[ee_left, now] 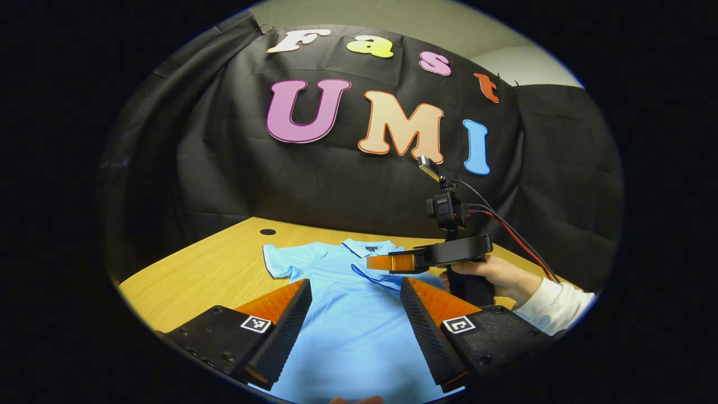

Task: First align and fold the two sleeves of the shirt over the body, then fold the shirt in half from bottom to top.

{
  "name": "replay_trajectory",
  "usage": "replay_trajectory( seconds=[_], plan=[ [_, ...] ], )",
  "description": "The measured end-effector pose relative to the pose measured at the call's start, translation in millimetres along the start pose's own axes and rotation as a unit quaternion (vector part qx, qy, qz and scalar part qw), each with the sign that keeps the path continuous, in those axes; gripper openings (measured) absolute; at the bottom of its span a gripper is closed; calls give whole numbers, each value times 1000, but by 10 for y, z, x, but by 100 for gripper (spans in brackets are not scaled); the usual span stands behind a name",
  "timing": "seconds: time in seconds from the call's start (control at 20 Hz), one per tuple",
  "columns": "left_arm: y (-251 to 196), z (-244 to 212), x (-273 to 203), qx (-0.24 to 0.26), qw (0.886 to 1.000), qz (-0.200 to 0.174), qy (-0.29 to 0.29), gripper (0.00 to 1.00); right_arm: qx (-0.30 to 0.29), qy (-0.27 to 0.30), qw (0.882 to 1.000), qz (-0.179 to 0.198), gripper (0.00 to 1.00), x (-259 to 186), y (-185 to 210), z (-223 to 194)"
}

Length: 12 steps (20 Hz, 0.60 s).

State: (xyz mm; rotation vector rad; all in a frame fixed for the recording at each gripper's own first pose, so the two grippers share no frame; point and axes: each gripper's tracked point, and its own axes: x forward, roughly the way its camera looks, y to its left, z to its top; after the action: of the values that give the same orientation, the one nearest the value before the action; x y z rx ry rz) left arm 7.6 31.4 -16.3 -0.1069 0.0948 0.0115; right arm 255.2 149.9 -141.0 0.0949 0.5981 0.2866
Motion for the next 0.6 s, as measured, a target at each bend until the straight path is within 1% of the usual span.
replay_trajectory(
  seconds=[0.1,0.15,0.25,0.4,0.5,0.6],
  plan=[
    [14,-17,0,-3,1000,1,0,94,12,-10,1000,17,81,-131,93,34],
    [24,-28,17,-4,1000,2,2,94,19,-18,999,25,95,-244,119,60],
    [51,-55,37,-7,1000,5,5,94,15,-38,999,24,97,-488,73,109],
    [144,-86,59,-21,1000,15,12,94,-15,-74,997,1,98,-937,-75,130],
    [187,-116,77,-29,999,20,17,94,-23,-93,995,-1,98,-1254,-122,69],
    [353,-145,104,-27,999,39,19,95,-34,-94,995,-12,98,-1574,-260,-80]
  ],
)
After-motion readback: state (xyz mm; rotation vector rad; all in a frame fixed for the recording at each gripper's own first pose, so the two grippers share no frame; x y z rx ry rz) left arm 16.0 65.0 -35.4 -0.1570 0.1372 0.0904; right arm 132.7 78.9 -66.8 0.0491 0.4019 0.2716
